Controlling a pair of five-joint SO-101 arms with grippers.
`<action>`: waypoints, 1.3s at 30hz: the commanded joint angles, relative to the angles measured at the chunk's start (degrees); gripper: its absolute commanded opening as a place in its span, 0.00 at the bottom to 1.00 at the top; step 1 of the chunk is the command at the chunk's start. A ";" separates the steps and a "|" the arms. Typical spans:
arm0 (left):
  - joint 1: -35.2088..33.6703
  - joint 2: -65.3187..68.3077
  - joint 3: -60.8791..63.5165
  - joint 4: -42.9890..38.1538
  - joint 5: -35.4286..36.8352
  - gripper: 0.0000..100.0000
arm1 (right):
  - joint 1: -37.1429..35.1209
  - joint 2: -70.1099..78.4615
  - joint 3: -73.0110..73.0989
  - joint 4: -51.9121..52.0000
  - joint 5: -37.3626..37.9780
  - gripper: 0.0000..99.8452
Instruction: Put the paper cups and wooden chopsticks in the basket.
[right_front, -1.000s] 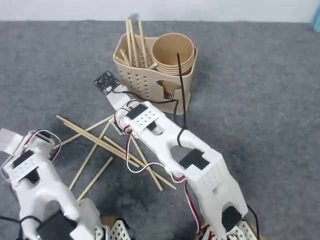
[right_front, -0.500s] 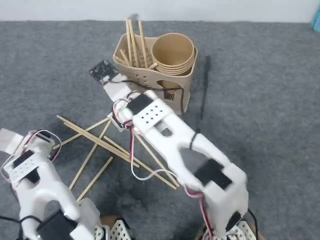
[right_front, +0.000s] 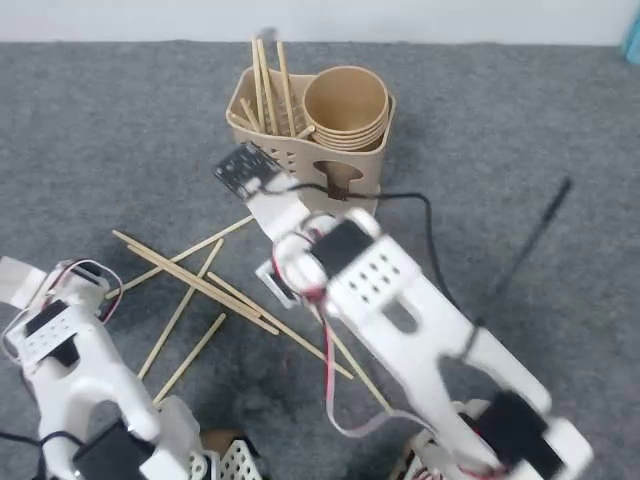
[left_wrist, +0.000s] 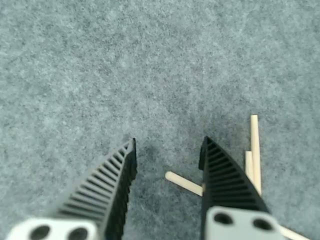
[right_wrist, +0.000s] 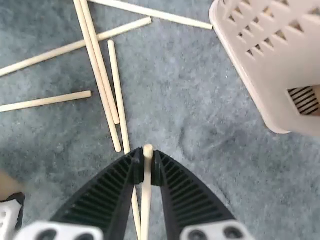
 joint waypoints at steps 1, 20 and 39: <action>-0.26 0.00 -1.98 -1.23 0.44 0.20 | 0.13 -13.05 6.68 -8.66 0.88 0.01; -0.35 0.00 -1.98 -1.14 0.44 0.20 | 6.64 -33.36 6.42 -67.30 0.97 0.01; -0.18 0.00 -1.98 -1.41 0.44 0.20 | 17.54 -4.00 -10.81 -71.52 1.58 0.01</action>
